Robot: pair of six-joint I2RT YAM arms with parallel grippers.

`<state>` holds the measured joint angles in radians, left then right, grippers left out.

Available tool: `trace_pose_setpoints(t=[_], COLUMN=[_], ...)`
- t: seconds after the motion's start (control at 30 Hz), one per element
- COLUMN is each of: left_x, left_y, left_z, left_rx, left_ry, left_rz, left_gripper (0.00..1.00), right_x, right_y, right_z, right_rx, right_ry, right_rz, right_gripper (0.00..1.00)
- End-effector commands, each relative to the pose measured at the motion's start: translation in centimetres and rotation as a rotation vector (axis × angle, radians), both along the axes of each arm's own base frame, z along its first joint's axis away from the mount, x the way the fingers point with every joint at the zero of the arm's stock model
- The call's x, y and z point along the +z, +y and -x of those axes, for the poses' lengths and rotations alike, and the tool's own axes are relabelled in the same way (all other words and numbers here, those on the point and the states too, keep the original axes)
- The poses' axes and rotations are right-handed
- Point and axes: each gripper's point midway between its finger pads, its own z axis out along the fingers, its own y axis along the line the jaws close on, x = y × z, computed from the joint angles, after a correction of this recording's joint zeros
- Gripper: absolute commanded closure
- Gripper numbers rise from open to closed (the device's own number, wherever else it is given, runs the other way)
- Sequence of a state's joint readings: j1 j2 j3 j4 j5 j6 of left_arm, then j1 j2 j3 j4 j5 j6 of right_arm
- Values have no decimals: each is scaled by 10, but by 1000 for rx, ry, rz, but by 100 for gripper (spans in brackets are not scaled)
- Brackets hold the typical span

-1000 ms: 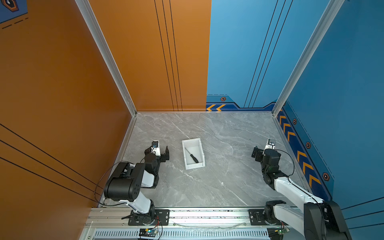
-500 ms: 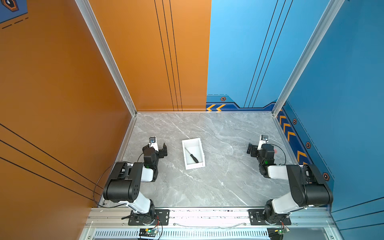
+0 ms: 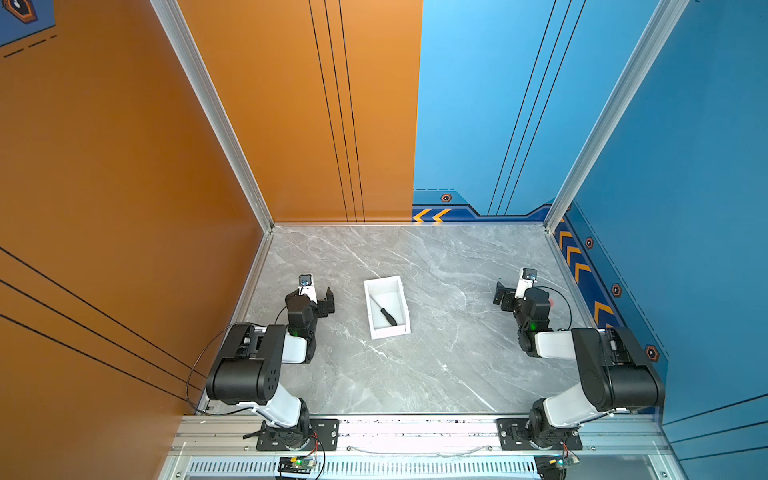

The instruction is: Put the screwdriver in the bin

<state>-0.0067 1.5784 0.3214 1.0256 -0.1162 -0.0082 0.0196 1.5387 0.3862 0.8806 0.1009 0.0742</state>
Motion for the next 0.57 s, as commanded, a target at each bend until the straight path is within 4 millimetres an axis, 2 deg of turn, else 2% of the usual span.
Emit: trace_pose_setpoints(t=[0.0,0.53], left_x=[7,5], left_y=[2,2], left_z=[-3,-7], left_rx=[8,15], left_ry=[-16,9], left_rz=[4,-6], left_gripper=[2,2], right_x=[-1,-1], right_y=[1,1], right_z=[1,1], right_rx=[7,6], right_ry=[-6,-5], right_rz=[14,18], right_gripper=[0,0])
